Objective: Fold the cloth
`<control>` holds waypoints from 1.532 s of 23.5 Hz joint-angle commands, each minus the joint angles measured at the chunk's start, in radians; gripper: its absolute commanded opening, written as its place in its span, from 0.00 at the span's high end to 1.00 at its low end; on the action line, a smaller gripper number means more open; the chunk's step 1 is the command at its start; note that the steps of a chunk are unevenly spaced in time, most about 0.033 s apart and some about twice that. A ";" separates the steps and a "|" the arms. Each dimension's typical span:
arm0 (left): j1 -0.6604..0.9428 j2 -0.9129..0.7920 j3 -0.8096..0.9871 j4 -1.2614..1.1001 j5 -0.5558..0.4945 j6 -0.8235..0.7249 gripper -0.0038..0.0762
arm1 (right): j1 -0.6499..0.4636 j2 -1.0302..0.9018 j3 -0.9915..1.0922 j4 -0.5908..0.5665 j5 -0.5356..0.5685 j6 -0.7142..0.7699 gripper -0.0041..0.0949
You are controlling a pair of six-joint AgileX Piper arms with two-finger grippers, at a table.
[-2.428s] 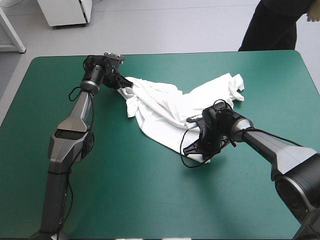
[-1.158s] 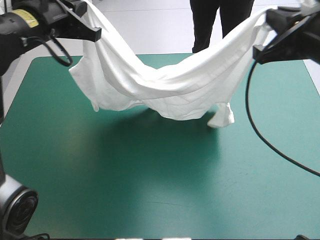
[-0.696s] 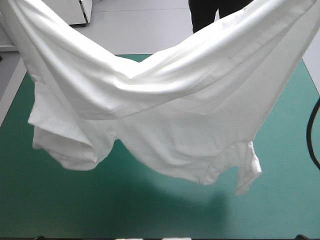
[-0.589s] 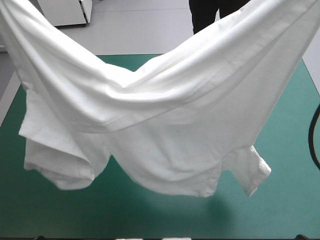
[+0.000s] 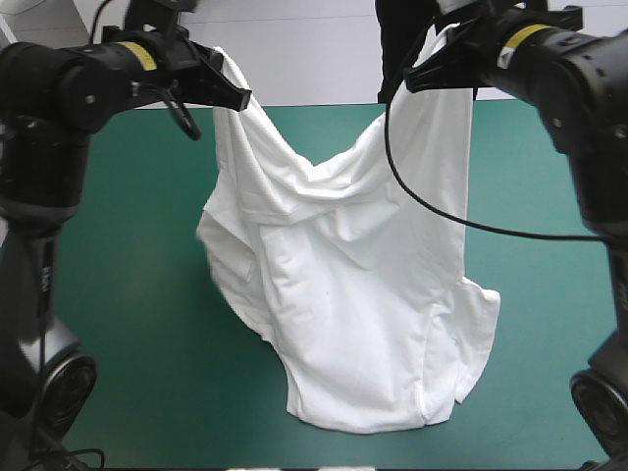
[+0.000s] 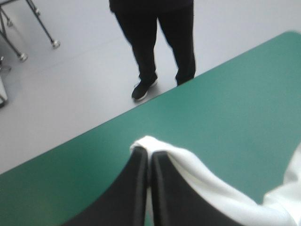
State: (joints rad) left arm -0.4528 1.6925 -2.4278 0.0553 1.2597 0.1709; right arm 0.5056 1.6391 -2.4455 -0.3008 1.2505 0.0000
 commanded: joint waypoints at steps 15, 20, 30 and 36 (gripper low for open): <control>0.136 0.539 -0.010 0.056 -0.257 -0.146 0.98 | -0.389 0.455 0.100 0.311 -0.149 -0.006 0.98; 0.148 0.671 -0.010 0.045 -0.412 -0.171 0.98 | -0.419 0.587 0.100 0.308 -0.153 0.000 0.98; 0.150 0.720 -0.107 -0.031 -0.320 -0.179 0.60 | -0.446 0.628 0.078 0.360 -0.003 -0.017 0.54; 0.148 0.717 -0.259 -0.026 -0.040 -0.082 0.44 | -0.453 0.567 0.078 0.360 -0.003 0.009 0.44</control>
State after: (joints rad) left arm -0.3039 2.4976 -2.5928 0.0335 1.1413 0.0544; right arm 0.0621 2.3136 -2.3333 0.0531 1.2390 0.0081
